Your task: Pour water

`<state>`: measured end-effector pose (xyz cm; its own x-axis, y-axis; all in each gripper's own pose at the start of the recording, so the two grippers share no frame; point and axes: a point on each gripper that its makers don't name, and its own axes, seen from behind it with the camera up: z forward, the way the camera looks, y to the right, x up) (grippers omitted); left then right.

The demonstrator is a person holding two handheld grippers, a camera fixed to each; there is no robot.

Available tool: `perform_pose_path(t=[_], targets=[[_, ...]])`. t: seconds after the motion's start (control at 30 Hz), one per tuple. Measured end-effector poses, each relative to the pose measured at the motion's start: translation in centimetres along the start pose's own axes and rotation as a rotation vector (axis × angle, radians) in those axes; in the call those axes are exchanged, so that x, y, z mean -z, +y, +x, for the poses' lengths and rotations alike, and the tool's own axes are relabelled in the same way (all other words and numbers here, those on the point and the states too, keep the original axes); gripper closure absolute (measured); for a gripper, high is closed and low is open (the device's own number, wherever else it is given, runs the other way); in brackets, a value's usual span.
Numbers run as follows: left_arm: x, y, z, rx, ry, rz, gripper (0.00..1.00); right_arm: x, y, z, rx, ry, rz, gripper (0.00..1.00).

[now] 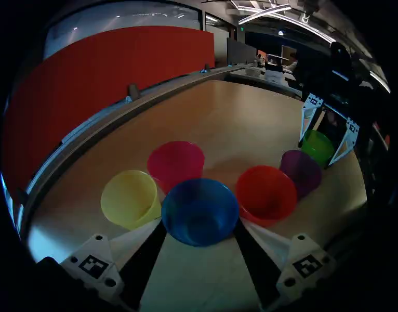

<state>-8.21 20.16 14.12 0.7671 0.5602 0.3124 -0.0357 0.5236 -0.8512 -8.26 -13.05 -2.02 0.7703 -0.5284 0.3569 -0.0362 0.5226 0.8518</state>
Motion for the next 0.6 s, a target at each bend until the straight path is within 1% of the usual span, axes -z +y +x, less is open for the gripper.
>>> perform_pose_path(t=[0.4, 0.6], targets=[[-0.8, 0.04, 0.05, -0.016, -0.008, 0.005, 0.13, 0.27, 0.11, -0.14, -0.004, 0.002, -0.002, 0.1], [-1.02, 0.05, 0.0, -0.014, -0.012, 0.009, 0.16, 0.34, 0.12, -0.21, -0.006, 0.004, -0.004, 0.1]])
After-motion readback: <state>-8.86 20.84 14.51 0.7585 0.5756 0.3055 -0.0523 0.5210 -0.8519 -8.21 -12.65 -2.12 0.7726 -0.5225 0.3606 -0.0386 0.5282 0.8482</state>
